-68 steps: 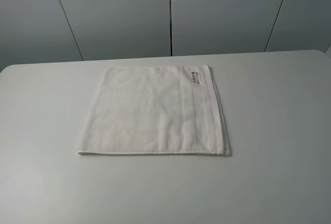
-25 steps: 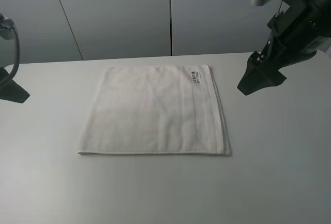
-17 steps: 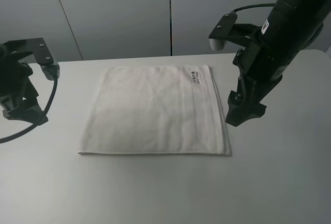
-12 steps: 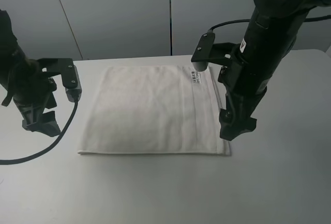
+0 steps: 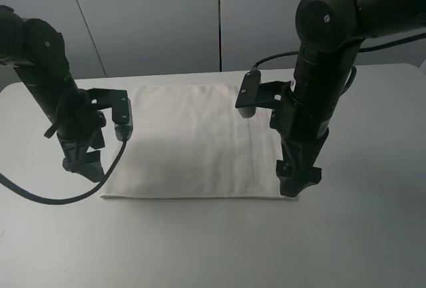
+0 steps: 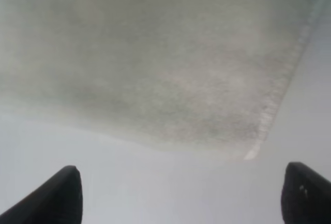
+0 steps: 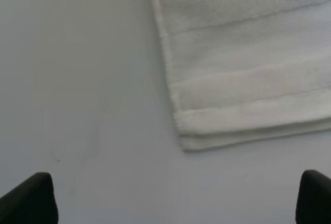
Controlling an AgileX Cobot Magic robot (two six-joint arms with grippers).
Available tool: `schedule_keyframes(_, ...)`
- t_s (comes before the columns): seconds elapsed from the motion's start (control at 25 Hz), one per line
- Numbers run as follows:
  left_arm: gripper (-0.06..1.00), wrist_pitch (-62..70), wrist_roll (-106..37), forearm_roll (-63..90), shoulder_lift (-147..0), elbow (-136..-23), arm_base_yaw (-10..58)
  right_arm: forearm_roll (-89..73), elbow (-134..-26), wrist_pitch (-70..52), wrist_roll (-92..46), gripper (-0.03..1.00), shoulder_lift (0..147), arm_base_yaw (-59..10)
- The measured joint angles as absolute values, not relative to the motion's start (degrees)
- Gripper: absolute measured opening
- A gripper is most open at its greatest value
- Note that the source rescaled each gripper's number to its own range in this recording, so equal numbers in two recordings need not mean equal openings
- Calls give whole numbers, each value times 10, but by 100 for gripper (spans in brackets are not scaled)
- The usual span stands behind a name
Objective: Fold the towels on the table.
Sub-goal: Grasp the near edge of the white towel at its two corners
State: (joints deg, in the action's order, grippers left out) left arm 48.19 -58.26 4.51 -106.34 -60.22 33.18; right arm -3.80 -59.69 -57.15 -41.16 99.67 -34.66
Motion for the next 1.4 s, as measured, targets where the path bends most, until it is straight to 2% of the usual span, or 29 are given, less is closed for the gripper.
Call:
schedule_keyframes(0.32, 99, 497, -596, 27, -1076, -604, 383, -38, -597, -559, -420, 100, 1015, -347)
schedule_keyframes(0.64, 99, 506, -573, 13, -1110, -600, 401, -38, -597, -557, -422, 100, 1016, -348)
schedule_keyframes(1.4, 99, 444, -537, -9, -1115, -561, 406, -42, -598, -544, -426, 100, 1042, -348)
